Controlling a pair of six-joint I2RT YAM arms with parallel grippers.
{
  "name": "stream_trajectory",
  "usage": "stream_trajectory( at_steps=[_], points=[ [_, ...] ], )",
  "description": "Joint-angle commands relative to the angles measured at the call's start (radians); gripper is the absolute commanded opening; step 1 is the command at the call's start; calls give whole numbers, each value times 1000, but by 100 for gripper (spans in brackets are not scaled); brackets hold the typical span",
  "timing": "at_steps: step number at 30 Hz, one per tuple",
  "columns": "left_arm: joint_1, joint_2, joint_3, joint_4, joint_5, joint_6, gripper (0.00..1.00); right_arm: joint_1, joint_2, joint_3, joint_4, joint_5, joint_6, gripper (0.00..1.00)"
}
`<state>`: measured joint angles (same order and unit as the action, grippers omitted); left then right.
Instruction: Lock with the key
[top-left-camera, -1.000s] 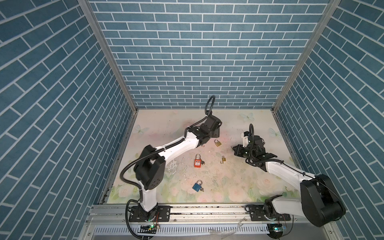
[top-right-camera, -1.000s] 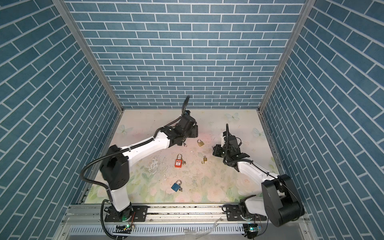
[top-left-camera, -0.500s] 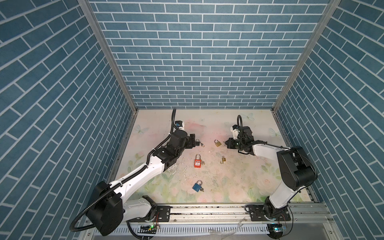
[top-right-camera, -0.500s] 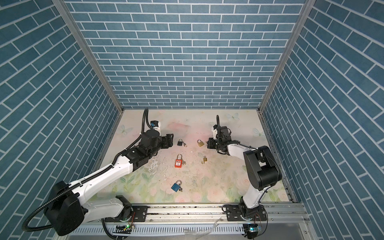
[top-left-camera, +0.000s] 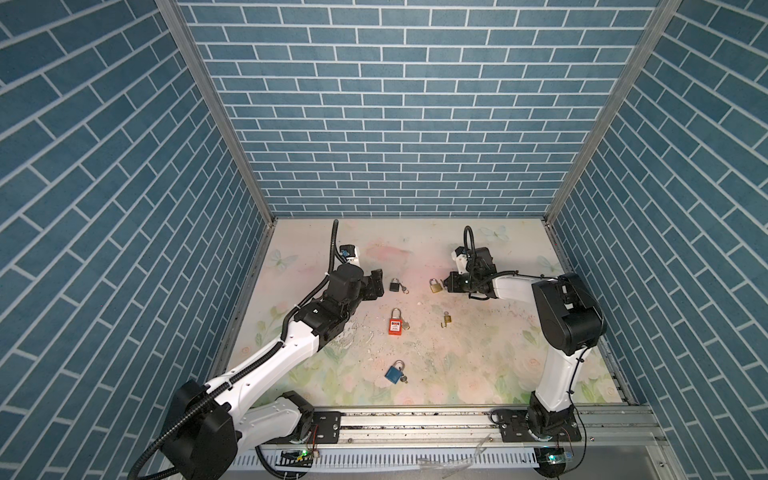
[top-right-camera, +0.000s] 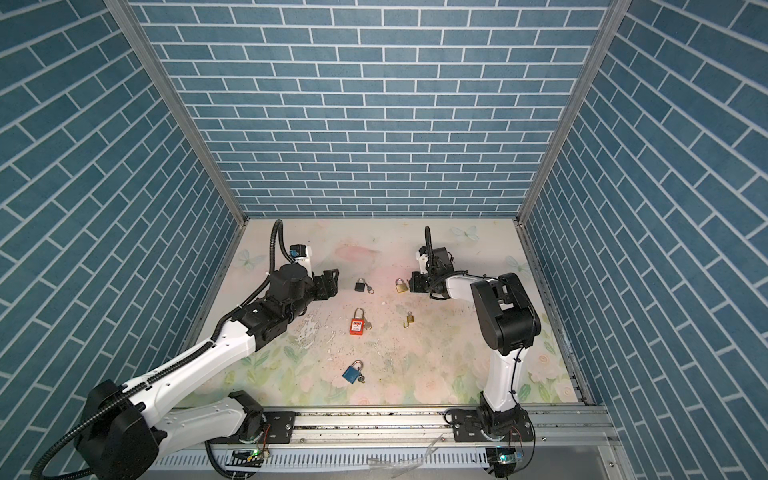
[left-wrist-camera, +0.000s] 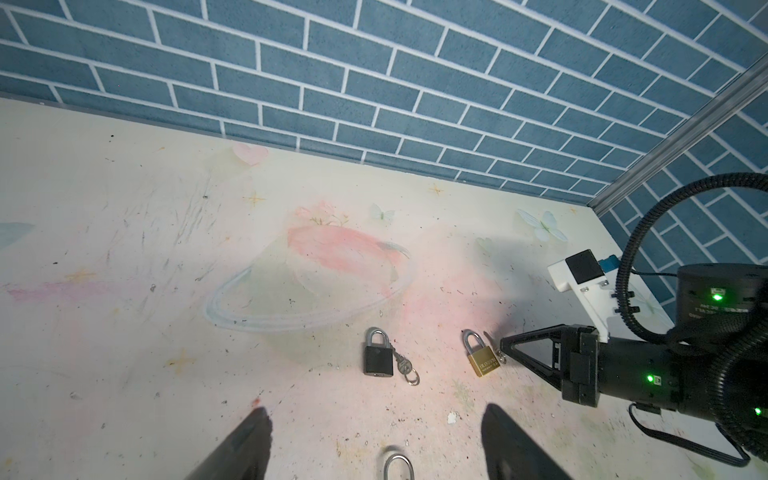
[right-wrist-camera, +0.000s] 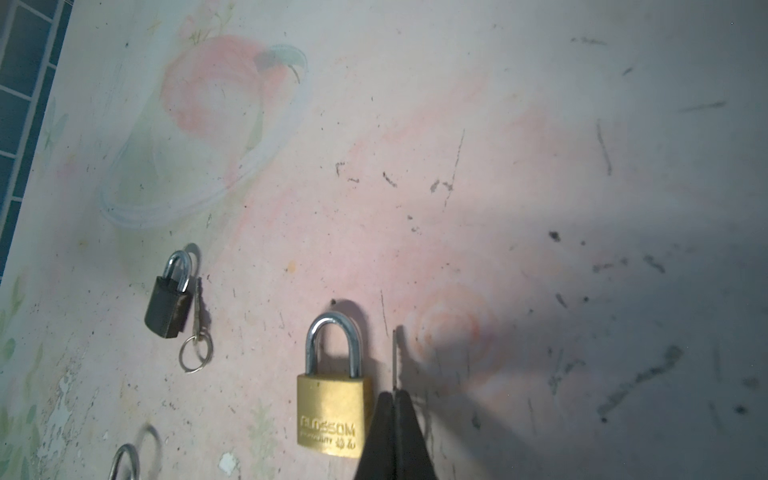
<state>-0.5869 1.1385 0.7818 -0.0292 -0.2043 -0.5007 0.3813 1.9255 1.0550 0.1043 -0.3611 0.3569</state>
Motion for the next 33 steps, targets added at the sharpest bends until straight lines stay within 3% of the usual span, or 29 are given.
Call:
stream_trajectory(
  at_steps=[1, 21, 33],
  points=[
    [8, -10, -13, 14, 0, 4, 81, -2, 26, 18, -29, -31, -55, 0],
    [9, 20, 17, 12, 26, -16, 81, 0, -9, -31, -9, -52, -29, 0],
    [10, 20, 25, 9, 29, -12, 82, 0, -69, -10, -48, 2, -27, 26]
  ],
)
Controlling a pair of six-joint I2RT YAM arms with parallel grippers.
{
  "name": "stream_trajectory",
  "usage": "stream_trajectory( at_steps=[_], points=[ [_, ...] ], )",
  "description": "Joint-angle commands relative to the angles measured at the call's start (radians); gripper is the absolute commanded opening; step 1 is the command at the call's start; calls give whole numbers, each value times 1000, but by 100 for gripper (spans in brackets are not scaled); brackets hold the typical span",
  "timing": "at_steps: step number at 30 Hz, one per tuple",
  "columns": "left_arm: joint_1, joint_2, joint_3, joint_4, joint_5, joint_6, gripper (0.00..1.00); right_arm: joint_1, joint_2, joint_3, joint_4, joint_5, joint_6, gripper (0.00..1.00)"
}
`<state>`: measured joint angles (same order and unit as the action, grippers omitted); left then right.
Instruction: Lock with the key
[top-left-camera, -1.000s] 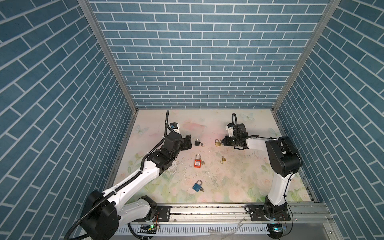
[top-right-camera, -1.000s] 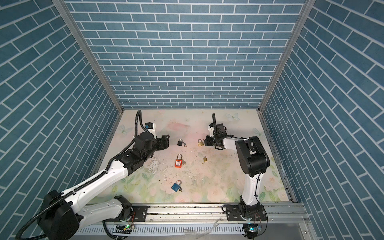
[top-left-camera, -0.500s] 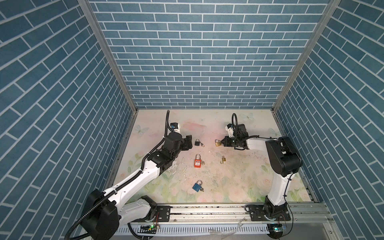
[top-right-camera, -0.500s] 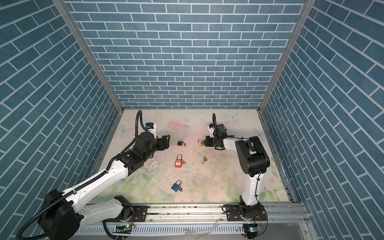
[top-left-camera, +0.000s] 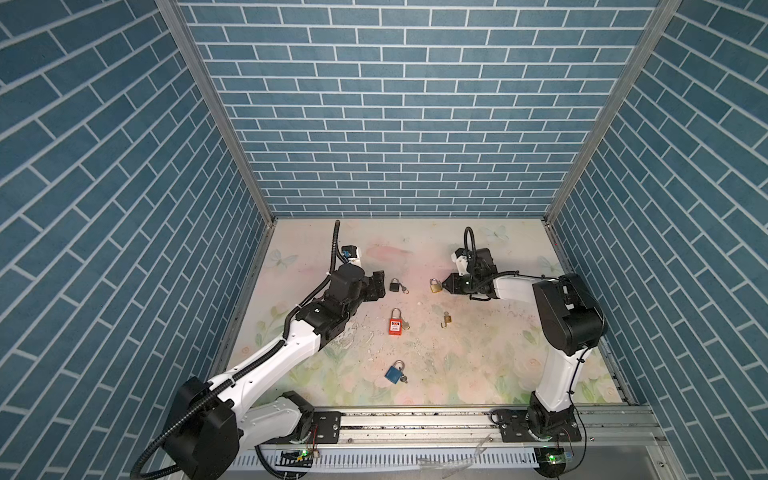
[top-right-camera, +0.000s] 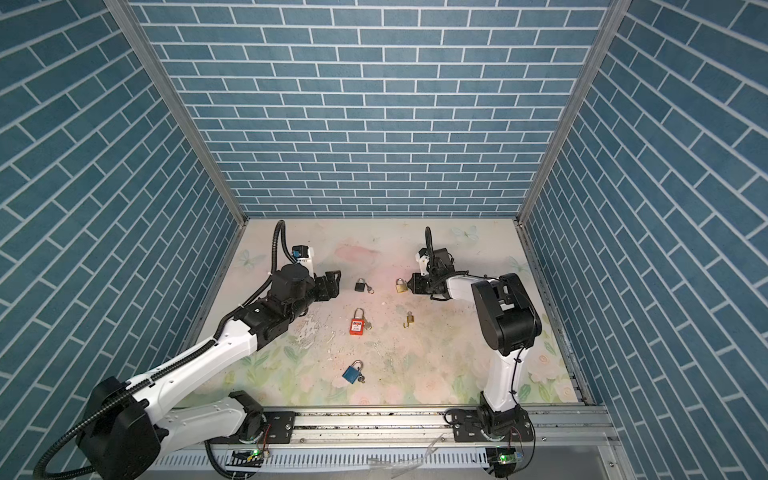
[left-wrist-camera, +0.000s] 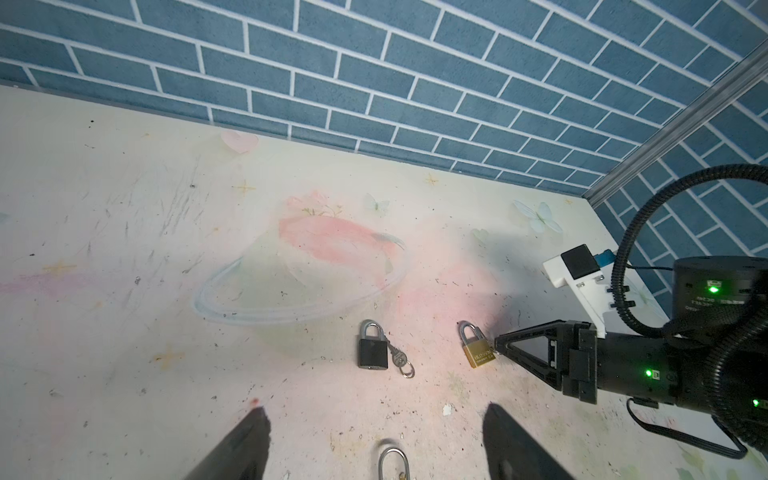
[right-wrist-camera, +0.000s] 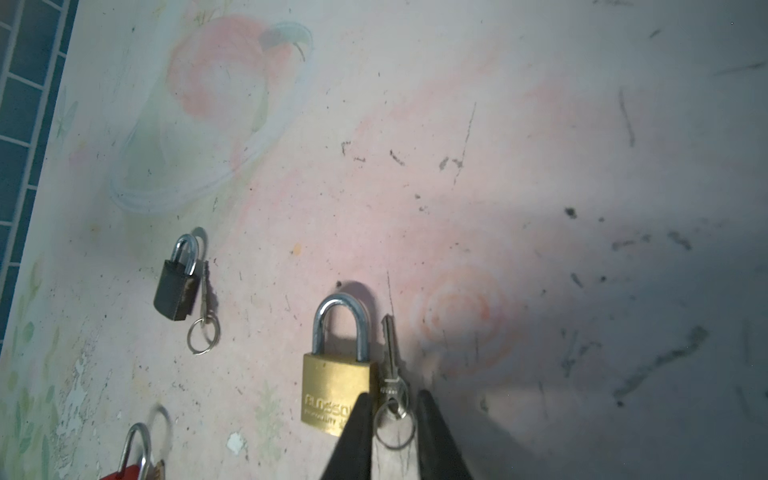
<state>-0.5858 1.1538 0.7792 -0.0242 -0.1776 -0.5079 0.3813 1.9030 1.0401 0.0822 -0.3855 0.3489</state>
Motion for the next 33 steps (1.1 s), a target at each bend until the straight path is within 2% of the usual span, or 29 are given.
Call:
stream_trajectory(
  at_steps=[1, 9, 14, 18, 23, 26, 33],
  points=[
    [8, 3, 29, 3, 3, -3, 82, 1, -52, 8, -30, 29, -18, 28],
    [10, -38, 20, -14, -67, -4, 87, 9, -180, 3, -58, 43, -8, 39],
    [22, -118, -54, 43, -107, -11, 87, 78, -337, -59, -135, 148, -14, 47],
    [35, -148, -82, 40, -50, -16, 87, 154, -452, -153, -198, 248, 21, 51],
    [35, -156, -106, 26, 90, 2, 87, 247, -572, -254, -261, 371, 77, 56],
    [30, -164, -128, 18, 143, -7, 87, 266, -583, -280, -286, 384, 113, 57],
    [-7, -193, -175, -7, 163, -17, 87, 268, -549, -352, -216, 330, 184, 62]
  ],
)
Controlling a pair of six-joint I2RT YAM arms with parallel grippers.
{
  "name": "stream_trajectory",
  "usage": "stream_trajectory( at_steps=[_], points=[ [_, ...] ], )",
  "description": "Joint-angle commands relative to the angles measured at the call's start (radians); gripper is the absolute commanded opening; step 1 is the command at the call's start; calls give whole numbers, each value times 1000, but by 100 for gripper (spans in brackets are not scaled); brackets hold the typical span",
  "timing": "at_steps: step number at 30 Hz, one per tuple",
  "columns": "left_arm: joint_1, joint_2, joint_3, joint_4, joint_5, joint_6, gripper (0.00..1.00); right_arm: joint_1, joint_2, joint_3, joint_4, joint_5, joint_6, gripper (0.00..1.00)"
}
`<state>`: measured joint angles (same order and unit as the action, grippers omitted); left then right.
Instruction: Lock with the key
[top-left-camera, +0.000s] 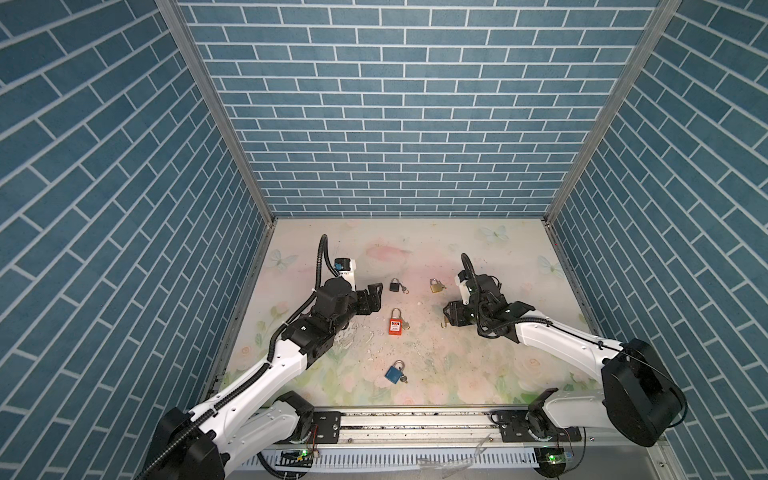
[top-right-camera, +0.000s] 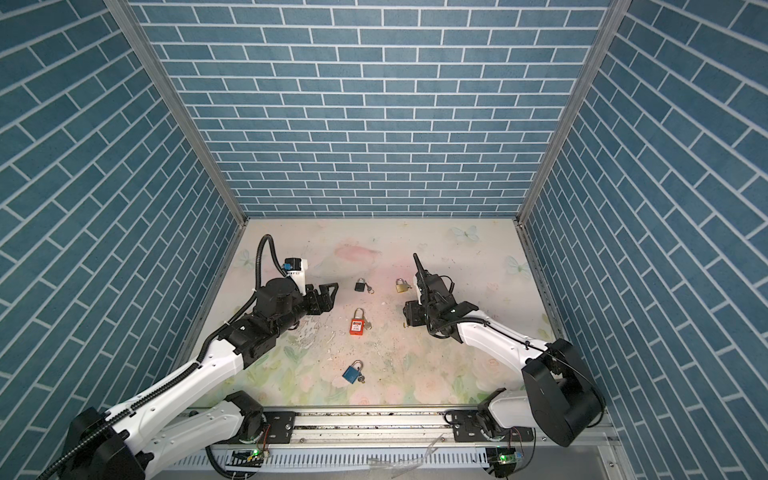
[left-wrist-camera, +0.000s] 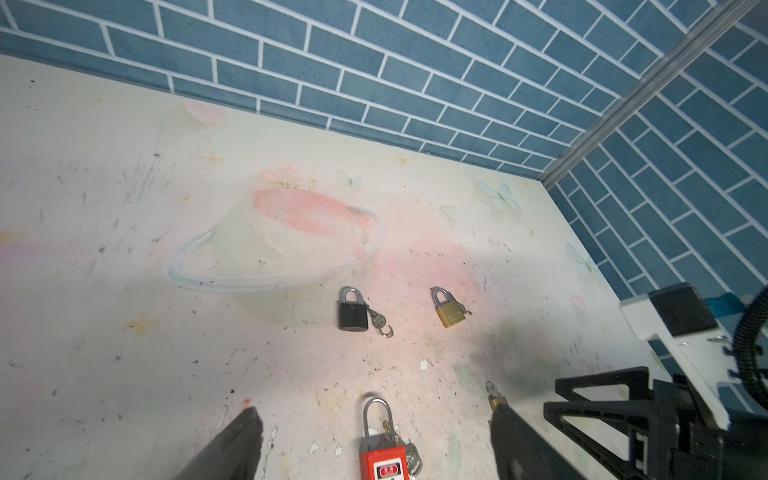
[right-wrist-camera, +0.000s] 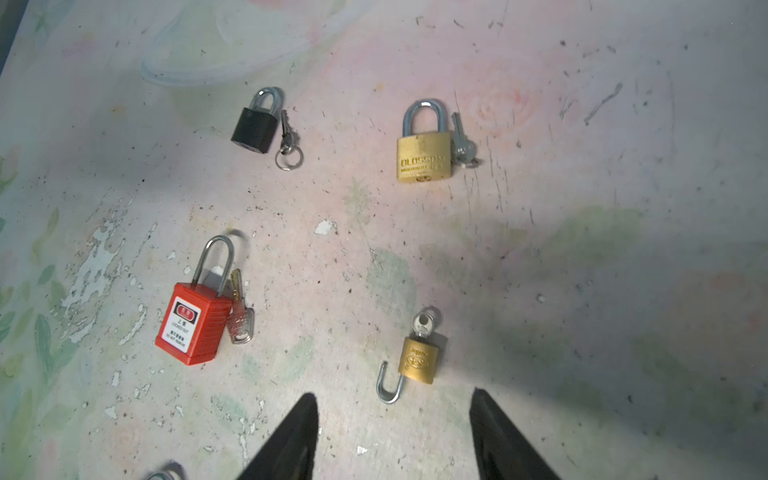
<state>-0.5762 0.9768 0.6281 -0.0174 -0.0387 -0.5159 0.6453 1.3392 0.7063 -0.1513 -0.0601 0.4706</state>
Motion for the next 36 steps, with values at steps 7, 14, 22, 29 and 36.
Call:
stream_trajectory(
  at_steps=[7, 14, 22, 29, 36],
  points=[
    [-102, 3, -62, -24, -12, -3, 87, 4, 65, -54, 85, -43, 117, 65],
    [-163, 25, -72, -27, -46, -5, 87, 4, 104, -60, 117, -67, 131, 65],
    [-169, 27, -83, -18, -45, -20, 87, 3, 159, -54, 134, -81, 134, 65],
    [-171, 35, -80, -16, -43, -23, 87, 11, 175, -64, 149, -122, 150, 64],
    [-172, 55, -73, -14, -40, -28, 87, 29, 183, -65, 164, -143, 157, 62]
  ],
)
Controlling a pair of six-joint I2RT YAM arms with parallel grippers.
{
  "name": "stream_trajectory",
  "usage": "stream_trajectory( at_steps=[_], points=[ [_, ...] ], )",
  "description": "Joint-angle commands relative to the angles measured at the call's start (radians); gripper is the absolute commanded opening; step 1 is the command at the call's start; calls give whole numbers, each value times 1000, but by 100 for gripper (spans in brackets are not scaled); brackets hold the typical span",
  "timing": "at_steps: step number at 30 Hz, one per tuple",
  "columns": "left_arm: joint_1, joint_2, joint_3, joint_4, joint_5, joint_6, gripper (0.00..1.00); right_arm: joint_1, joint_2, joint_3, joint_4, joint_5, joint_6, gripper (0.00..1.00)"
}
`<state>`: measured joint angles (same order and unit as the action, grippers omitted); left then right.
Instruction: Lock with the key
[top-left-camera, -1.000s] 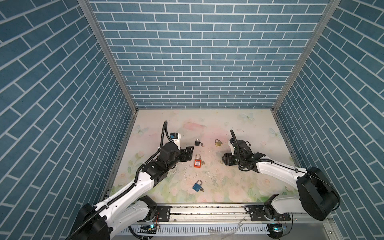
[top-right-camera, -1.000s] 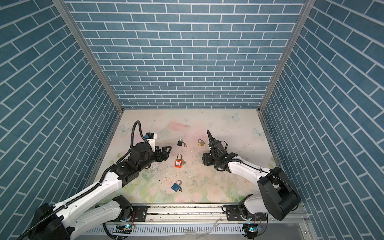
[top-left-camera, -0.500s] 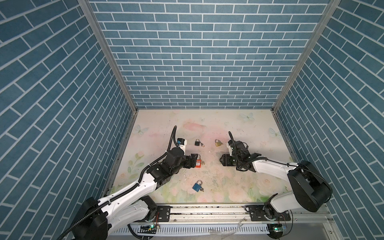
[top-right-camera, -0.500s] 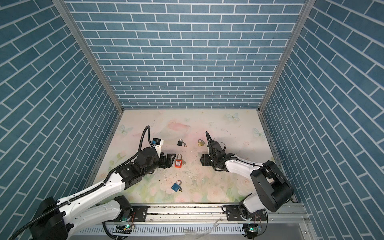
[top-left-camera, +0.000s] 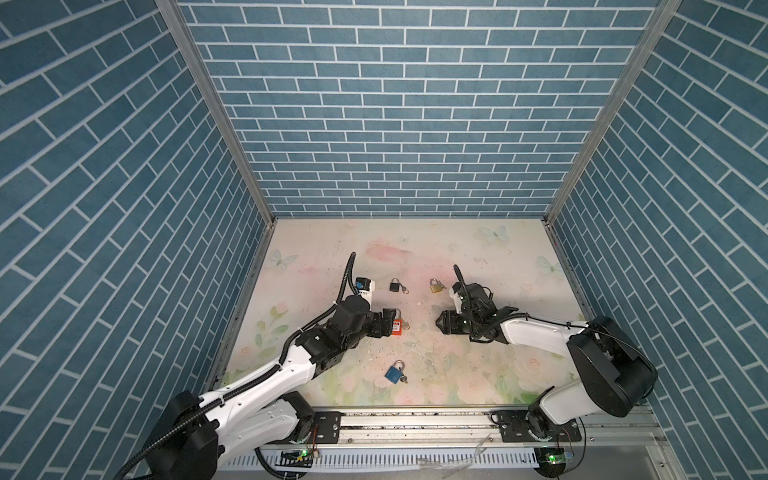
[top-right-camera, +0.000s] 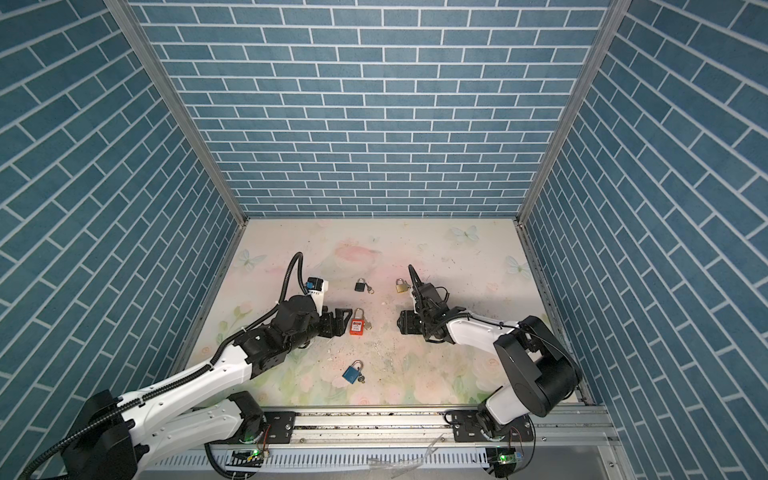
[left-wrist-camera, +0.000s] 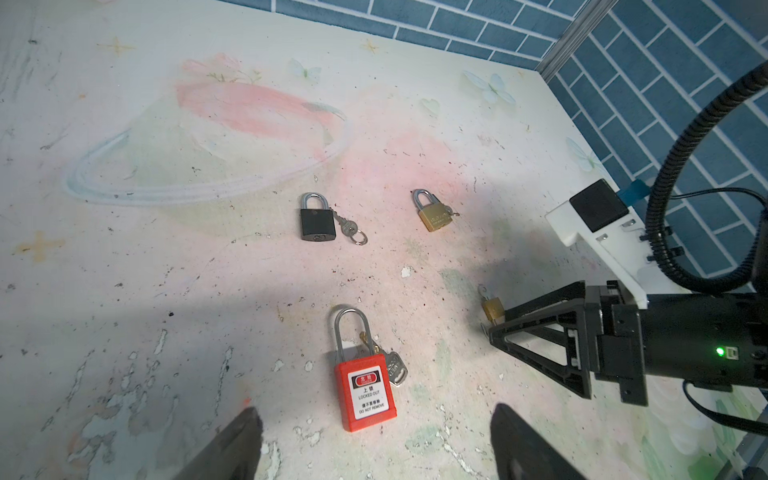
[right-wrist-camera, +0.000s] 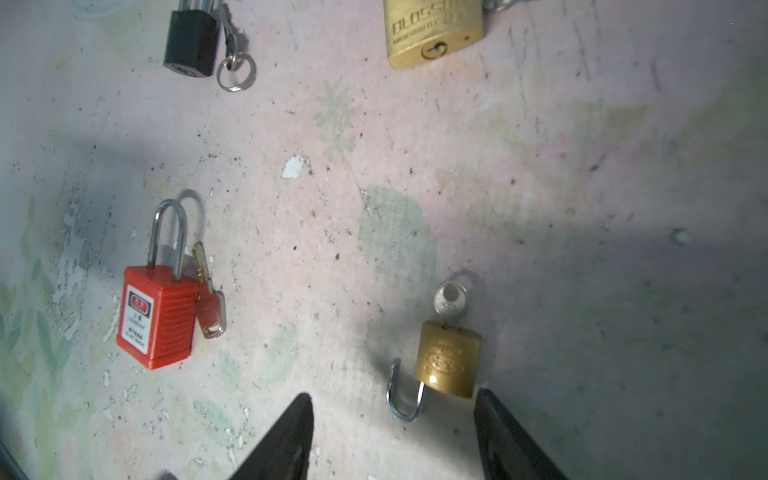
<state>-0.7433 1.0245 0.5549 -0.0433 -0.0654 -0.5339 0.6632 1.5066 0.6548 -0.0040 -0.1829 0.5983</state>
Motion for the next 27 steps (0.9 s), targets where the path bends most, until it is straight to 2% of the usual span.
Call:
stream_trajectory(
  at_steps=[1, 14, 23, 27],
  points=[
    [-5, 9, 3, 12, -14, -9, 87, 16, 20, -10, 19, -21, 31, 62],
    [-10, 16, 19, -7, -18, -11, 87, 70, 108, 79, 28, -23, 47, 60],
    [-14, -10, 18, -29, -43, -14, 87, 63, -24, 120, -48, 46, -21, 60],
    [-23, -6, 29, -43, -53, -17, 87, 18, -49, 127, -95, 78, -64, 60]
  ],
)
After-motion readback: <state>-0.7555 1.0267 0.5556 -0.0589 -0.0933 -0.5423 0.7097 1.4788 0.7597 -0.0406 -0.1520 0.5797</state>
